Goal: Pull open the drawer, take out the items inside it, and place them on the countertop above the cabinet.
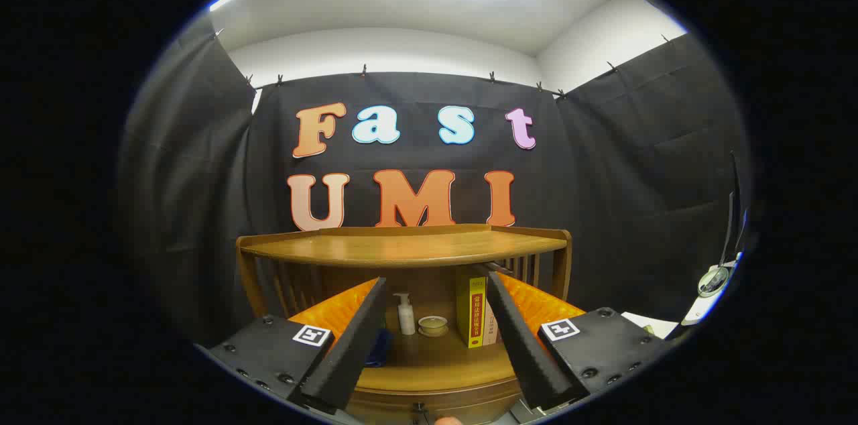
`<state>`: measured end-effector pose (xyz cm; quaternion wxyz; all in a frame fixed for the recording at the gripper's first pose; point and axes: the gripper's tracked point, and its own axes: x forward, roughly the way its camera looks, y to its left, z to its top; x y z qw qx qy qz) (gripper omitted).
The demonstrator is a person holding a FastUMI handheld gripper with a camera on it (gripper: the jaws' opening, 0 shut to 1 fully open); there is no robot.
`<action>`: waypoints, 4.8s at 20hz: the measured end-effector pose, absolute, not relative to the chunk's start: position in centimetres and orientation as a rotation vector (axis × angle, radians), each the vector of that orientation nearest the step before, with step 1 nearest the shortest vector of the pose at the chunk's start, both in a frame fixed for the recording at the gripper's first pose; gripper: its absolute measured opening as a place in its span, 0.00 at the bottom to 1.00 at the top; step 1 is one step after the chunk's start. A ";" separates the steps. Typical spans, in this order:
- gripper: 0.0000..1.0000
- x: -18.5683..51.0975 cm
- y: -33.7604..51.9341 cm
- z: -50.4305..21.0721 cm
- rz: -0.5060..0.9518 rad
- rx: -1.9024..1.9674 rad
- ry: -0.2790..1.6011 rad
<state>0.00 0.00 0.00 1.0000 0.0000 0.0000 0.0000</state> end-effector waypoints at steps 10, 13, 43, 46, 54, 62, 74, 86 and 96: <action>0.98 0.8 -0.2 -0.2 0.005 -0.003 0.006; 0.98 1.0 -0.2 -0.5 0.004 -0.003 0.010; 0.99 -4.0 3.3 -29.7 0.042 0.036 0.180; 0.99 -4.3 3.5 -34.7 0.035 0.050 0.214; 0.99 -4.5 2.9 -45.0 -0.008 -0.007 0.303; 0.99 -4.5 2.9 -52.2 -0.016 -0.017 0.402; 0.53 -3.3 2.8 -53.5 -0.039 -0.001 0.434; 0.35 -5.6 2.9 -53.0 0.021 -0.068 0.455; 0.35 -11.3 2.4 -51.3 0.044 -0.052 0.492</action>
